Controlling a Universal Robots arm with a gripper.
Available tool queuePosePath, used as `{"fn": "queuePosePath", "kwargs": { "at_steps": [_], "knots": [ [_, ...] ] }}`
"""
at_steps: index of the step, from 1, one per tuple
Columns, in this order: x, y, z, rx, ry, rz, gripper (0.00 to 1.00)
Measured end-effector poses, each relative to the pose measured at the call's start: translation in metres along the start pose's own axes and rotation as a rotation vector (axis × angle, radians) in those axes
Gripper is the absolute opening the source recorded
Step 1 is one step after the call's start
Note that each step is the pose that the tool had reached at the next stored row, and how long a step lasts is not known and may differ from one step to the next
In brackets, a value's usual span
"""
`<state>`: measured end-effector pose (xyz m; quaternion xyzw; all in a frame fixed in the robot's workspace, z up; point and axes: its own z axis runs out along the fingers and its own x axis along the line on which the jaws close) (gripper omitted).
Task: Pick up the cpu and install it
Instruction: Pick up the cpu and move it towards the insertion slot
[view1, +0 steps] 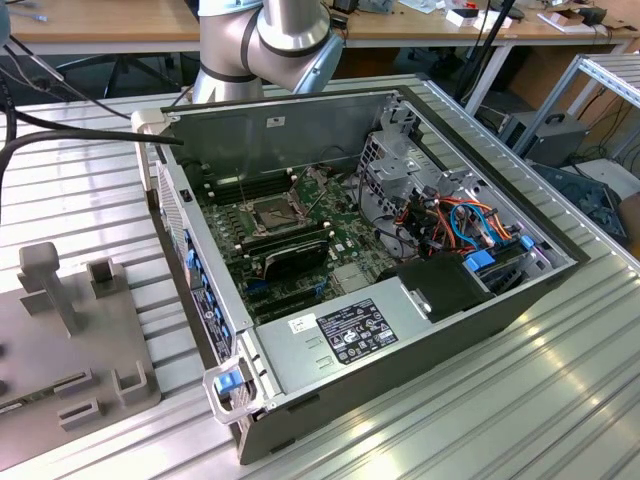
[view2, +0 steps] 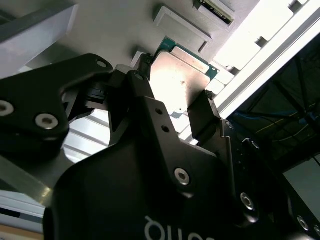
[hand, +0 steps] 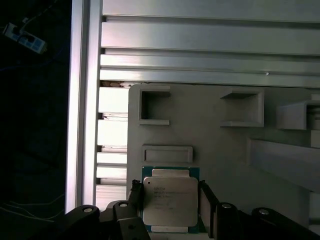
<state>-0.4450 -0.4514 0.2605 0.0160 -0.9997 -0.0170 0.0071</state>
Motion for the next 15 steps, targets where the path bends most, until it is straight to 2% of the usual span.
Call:
{"fn": "queuePosePath", "kwargs": {
  "at_steps": [2,3,5,15],
  "knots": [
    [0.0,0.0001,-0.002,-0.0001,-0.0001,0.0,0.55],
    [0.0001,0.0004,-0.0101,-0.0001,-0.0001,0.0,0.55],
    [0.0002,0.0005,-0.0145,-0.0001,-0.0002,0.0,0.55],
    [0.0002,0.0006,-0.0171,-0.0001,-0.0002,0.0,0.55]
  ]
}}
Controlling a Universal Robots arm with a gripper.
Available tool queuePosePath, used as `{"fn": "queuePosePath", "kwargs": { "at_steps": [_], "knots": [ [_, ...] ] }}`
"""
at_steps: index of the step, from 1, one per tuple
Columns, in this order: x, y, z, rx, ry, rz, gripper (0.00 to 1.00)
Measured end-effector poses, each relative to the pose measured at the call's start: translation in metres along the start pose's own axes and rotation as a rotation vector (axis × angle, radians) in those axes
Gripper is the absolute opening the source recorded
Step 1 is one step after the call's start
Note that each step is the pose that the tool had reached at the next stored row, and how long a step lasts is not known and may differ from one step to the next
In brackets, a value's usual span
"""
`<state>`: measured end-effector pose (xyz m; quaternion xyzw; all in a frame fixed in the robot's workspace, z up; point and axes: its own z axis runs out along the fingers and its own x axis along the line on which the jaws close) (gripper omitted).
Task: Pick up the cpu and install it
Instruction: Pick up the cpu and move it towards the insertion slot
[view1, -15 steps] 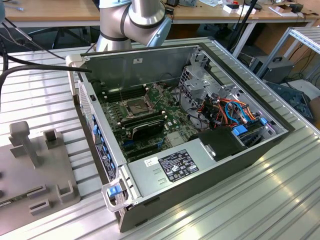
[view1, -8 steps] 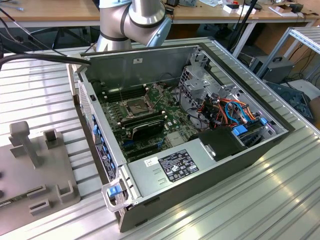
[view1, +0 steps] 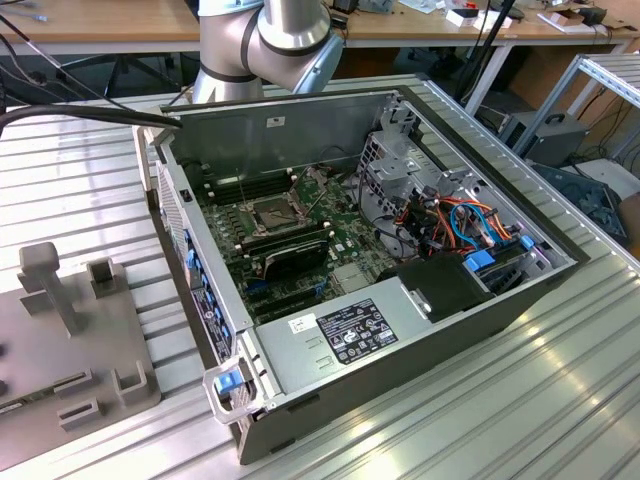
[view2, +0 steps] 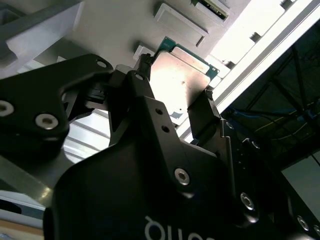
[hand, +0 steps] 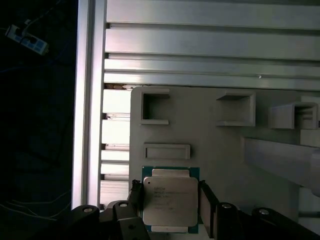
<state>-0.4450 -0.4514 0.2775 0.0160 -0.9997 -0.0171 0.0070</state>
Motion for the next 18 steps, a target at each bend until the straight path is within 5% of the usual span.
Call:
{"fn": "queuePosePath", "kwargs": {
  "at_steps": [18],
  "knots": [
    [0.0001,0.0002,-0.0074,0.0,0.0,0.0,0.55]
  ]
}}
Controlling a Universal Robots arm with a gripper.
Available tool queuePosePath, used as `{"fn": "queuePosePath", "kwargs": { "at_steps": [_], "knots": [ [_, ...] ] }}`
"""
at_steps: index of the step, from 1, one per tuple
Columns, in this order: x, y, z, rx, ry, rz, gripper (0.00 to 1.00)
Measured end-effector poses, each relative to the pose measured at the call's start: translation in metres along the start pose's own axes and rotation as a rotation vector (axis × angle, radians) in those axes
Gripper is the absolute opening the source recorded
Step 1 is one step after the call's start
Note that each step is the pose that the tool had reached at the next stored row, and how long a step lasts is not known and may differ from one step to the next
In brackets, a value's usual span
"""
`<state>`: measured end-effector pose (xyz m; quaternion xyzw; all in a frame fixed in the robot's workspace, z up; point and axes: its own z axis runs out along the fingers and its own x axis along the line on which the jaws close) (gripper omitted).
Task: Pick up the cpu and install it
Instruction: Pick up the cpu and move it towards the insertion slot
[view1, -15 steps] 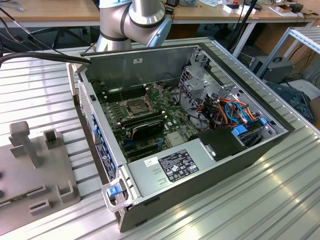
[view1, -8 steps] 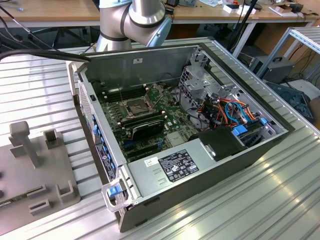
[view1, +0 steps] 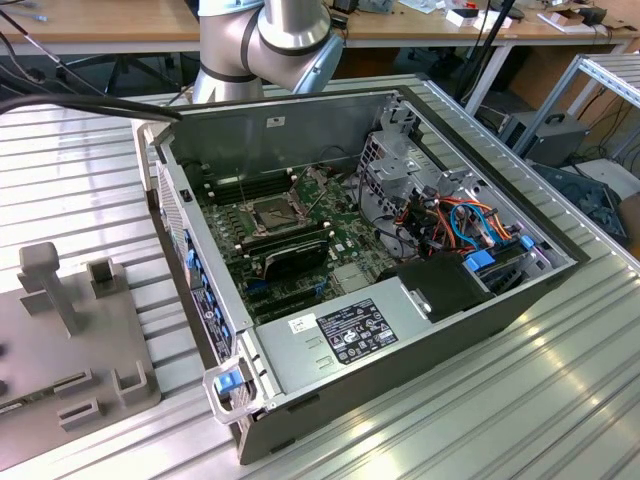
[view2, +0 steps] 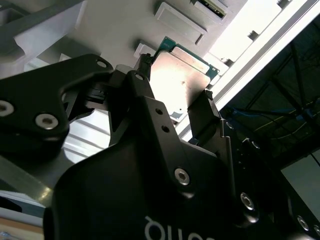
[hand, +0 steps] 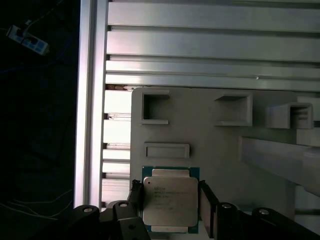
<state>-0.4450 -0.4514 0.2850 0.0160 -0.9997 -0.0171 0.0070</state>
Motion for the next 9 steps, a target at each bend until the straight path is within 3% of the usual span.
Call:
{"fn": "queuePosePath", "kwargs": {
  "at_steps": [9],
  "knots": [
    [0.0001,0.0001,-0.0038,0.0001,0.0001,0.0,0.55]
  ]
}}
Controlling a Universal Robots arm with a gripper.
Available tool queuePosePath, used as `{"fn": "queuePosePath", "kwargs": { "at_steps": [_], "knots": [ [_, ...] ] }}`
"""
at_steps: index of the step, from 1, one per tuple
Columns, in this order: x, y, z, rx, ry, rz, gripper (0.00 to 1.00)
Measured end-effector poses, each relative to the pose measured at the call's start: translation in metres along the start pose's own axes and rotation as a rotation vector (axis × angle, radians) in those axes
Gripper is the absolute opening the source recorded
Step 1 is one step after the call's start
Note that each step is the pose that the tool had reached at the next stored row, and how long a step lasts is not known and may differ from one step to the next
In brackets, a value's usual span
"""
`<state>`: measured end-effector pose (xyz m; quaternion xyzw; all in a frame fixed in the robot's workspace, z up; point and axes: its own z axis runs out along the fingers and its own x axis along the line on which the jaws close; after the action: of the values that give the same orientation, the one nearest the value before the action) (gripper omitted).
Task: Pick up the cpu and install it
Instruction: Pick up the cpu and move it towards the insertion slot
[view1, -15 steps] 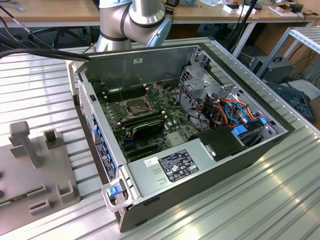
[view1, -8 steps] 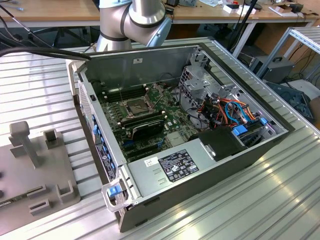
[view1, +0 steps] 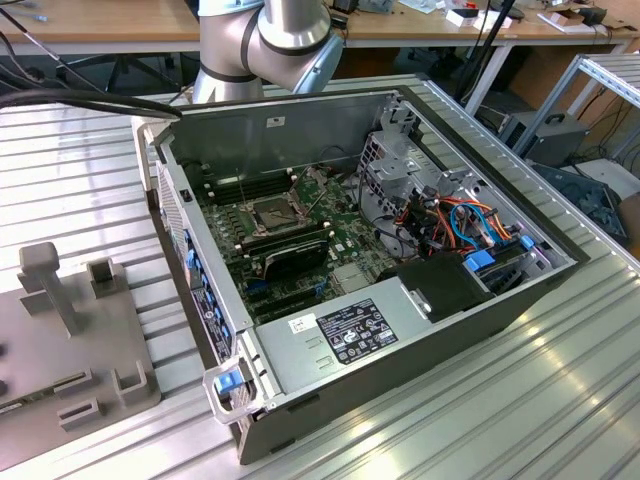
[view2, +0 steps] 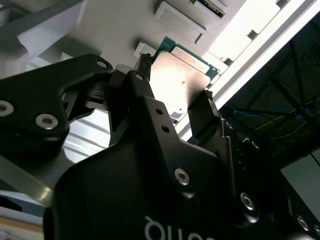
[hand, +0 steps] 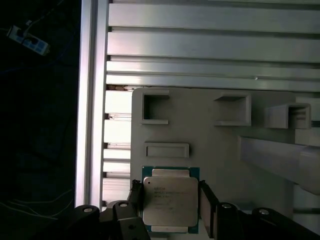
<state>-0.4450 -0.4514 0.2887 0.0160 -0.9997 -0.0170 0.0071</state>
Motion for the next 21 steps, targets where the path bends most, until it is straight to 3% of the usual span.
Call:
{"fn": "queuePosePath", "kwargs": {
  "at_steps": [12,21],
  "knots": [
    [0.0001,0.0002,-0.005,-0.0001,-0.0001,0.0,0.55],
    [0.0002,0.0004,-0.0122,-0.0001,-0.0001,0.0,0.55]
  ]
}}
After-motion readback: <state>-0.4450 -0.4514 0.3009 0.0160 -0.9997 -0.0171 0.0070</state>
